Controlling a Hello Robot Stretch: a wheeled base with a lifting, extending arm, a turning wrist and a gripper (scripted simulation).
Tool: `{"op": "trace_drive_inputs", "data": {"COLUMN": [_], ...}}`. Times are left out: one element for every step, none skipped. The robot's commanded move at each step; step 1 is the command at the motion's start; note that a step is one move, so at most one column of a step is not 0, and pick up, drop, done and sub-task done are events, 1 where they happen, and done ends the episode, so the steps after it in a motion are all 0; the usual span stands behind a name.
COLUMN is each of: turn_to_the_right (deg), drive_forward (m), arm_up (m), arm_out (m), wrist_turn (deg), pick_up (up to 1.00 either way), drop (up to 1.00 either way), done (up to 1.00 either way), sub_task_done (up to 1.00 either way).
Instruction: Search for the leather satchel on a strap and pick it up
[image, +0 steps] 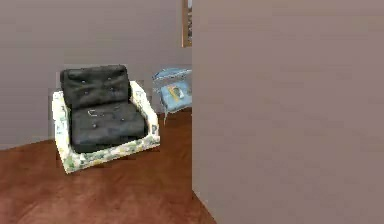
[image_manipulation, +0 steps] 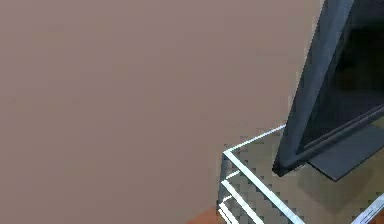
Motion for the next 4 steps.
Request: {"op": "trace_drive_inputs", "data": {"turn_to_the_right": [-21.0, 0.0, -6.0, 0.0], "drive_forward": [0.0, 1.0, 0.0, 0.35], "arm_up": [0.0, 0.0, 0.0, 0.0], "arm_out": [0.0, 0.0, 0.0, 0.0], "wrist_turn": [0.0, 0.0, 0.0, 0.0], "pick_up": [0.0, 0.0, 0.0, 0.0], "drop": [0.0, 0.0, 0.0, 0.0], "done": [0.0, 0.0, 0.0, 0.0], "sub_task_done": [0.0, 0.0, 0.0, 0.0]}}
